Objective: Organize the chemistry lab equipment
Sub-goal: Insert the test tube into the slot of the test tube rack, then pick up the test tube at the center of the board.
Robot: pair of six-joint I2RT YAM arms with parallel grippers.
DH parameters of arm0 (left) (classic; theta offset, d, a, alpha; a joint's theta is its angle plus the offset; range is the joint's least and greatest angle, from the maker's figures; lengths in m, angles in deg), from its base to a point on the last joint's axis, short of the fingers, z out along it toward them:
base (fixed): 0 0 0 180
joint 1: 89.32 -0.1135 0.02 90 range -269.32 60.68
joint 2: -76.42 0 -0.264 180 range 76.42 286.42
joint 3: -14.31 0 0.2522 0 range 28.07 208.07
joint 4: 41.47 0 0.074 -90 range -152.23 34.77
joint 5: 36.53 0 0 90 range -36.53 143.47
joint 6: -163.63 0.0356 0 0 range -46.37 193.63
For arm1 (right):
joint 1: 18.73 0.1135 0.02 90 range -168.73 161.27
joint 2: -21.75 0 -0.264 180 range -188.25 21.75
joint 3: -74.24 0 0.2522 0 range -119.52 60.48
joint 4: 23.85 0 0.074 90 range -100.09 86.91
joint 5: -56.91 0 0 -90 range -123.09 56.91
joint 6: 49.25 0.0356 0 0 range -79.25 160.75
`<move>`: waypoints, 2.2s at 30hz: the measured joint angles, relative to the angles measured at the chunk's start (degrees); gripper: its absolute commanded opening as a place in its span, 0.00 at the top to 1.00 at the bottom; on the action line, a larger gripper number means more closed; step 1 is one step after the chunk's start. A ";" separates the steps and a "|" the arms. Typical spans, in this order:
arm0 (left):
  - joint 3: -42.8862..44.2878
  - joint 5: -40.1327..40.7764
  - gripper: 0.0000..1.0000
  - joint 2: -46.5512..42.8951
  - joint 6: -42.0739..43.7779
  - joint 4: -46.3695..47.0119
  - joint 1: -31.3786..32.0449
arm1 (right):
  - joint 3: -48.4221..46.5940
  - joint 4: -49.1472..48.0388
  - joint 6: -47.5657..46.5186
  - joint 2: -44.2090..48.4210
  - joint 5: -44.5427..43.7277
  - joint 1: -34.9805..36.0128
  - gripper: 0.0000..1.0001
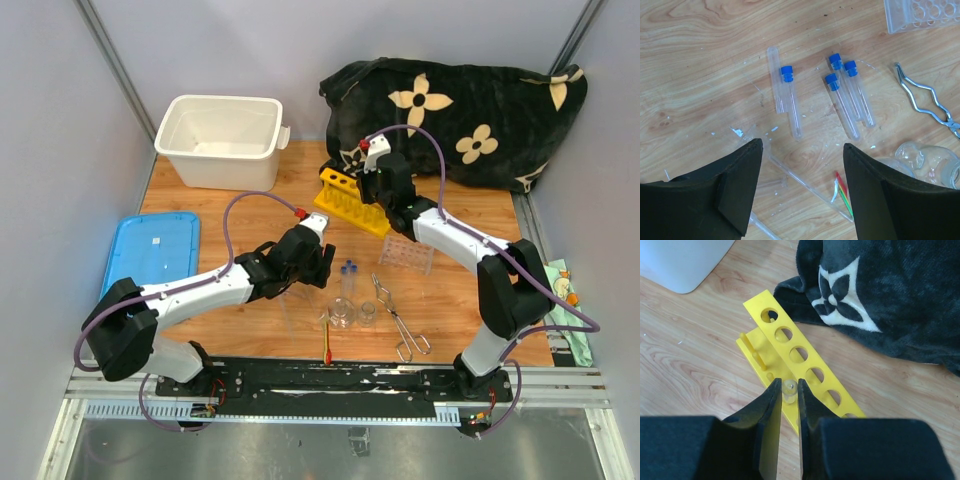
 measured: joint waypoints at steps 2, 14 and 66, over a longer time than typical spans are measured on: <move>0.00 -0.02 0.31 0.00 0.00 0.07 0.00 | 0.00 -0.42 0.02 -0.04 0.20 0.00 0.99; 0.00 -0.02 0.31 -0.02 0.00 0.33 0.00 | 0.00 -0.85 0.24 -1.81 1.44 0.00 0.99; 0.04 -0.87 0.31 1.44 1.42 1.03 0.00 | 2.60 3.80 2.12 6.86 3.17 0.00 0.63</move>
